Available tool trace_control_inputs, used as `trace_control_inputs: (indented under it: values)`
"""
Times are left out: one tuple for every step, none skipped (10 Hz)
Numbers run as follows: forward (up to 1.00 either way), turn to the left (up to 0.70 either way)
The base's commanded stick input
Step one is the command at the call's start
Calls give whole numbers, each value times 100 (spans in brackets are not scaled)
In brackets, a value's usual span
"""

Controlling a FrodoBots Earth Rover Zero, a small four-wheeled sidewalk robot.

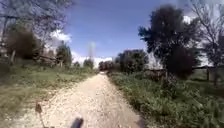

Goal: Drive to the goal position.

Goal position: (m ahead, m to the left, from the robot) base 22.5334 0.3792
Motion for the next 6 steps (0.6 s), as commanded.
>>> trace_control_inputs:
  values:
    - [70, 0]
    - [70, 0]
    - [70, 0]
    - [70, 0]
    - [70, 21]
    - [70, 33]
